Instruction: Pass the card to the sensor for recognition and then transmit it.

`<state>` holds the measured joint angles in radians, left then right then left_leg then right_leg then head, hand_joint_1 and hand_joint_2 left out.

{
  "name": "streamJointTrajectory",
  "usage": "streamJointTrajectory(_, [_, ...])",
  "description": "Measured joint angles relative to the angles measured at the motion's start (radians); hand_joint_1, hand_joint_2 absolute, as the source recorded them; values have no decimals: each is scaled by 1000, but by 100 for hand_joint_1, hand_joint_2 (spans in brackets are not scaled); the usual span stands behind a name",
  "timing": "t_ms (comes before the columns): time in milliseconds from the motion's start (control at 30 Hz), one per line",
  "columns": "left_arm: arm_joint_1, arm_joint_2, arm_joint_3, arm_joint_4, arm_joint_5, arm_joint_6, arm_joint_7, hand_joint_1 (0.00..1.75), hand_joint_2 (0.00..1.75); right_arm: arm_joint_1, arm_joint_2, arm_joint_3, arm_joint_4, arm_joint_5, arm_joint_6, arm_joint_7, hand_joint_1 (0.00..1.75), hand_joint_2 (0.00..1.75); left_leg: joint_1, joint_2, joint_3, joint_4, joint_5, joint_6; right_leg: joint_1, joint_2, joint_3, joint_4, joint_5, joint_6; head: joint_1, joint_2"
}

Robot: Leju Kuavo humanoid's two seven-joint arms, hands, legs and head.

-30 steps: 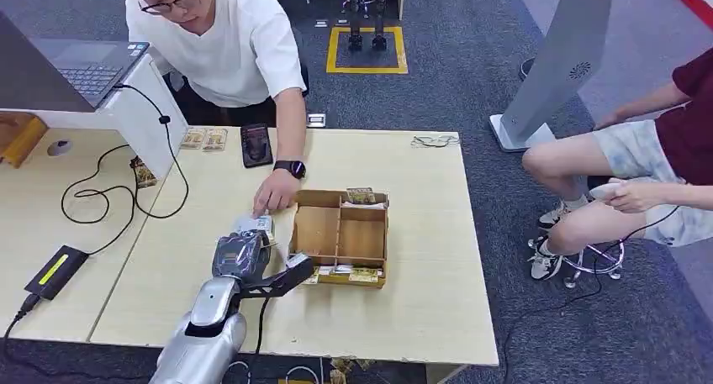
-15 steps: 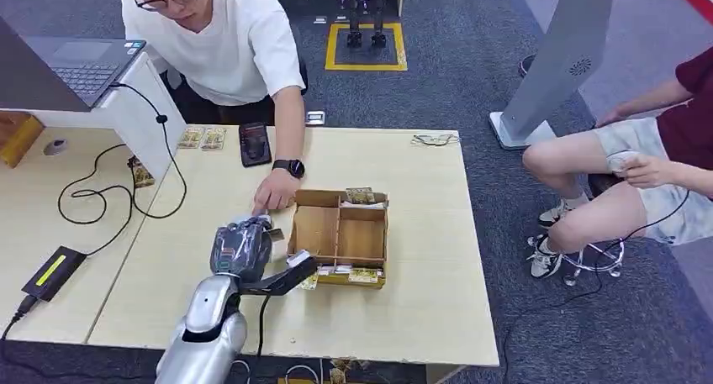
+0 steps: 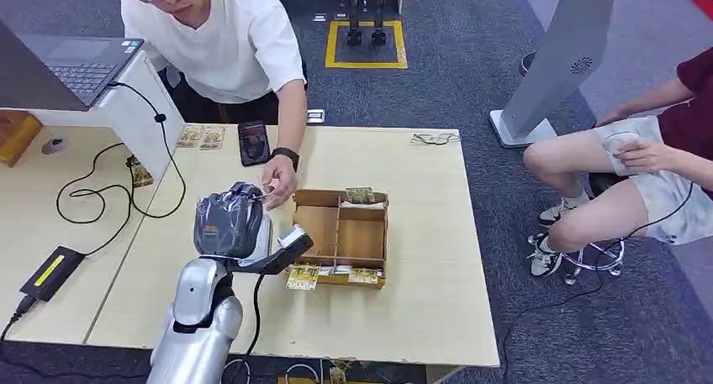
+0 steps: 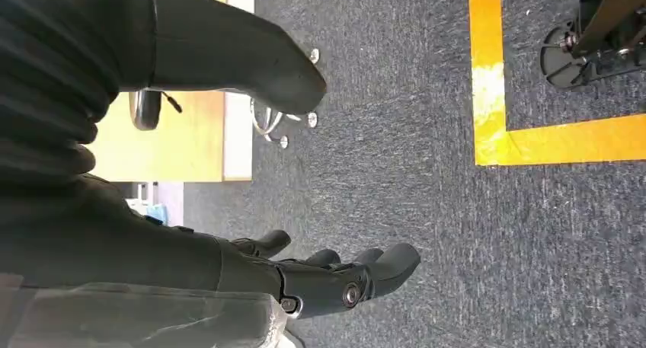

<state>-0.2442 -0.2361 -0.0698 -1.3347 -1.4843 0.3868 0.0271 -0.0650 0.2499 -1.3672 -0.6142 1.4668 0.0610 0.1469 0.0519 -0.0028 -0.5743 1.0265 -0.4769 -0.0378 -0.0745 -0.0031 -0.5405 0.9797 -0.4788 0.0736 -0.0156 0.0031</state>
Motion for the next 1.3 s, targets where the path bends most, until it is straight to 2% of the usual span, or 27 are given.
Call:
streamJointTrajectory(500, [-20, -6, -18, -28, 7, -3, 0, 175, 175, 0, 0, 1, 0, 10, -6, -11, 0, 175, 0, 0, 0, 0, 0, 0, 0, 0, -1, 0, 0, 0, 0, 0])
streamJointTrajectory(733, [-79, -24, -29, -10, 21, -47, 2, 175, 175, 0, 0, 10, 12, 19, -15, -11, 0, 175, 0, 1, -1, 0, 0, 0, 0, 1, -1, 0, 0, 0, 0, 0])
streamJointTrajectory(767, [-86, -27, -31, -5, 24, -53, 2, 80, 175, -1, 0, 11, 16, 19, -16, -10, 0, 175, 0, 1, -1, 0, 0, 0, 0, 1, -1, 0, 0, 0, 0, 0])
streamJointTrajectory(800, [-93, -31, -34, 0, 29, -58, 2, 7, 175, -1, 0, 11, 18, 19, -15, -10, 0, 175, 0, 1, -1, 0, 0, 0, 0, 1, -1, 0, 0, 0, 0, 0])
streamJointTrajectory(900, [-97, -39, -52, 12, 34, -64, 2, 7, 175, 0, 0, 11, 18, 19, -14, -10, 0, 175, 0, 1, -1, 0, 0, 0, 0, 1, -2, 0, 0, 0, 0, 0])
streamJointTrajectory(933, [-97, -40, -55, 16, 34, -64, 2, 0, 175, -1, 0, 11, 18, 19, -14, -10, 0, 175, 0, 1, -1, 0, 0, 0, 0, 1, -2, 0, 0, 0, 0, 0])
streamJointTrajectory(1300, [-96, -39, -81, 31, 37, -63, 9, 0, 175, 0, 1, 11, 18, 19, -8, -9, 0, 175, 0, 1, -2, 0, 0, 0, 0, 1, -3, 0, 0, 0, 0, 0])
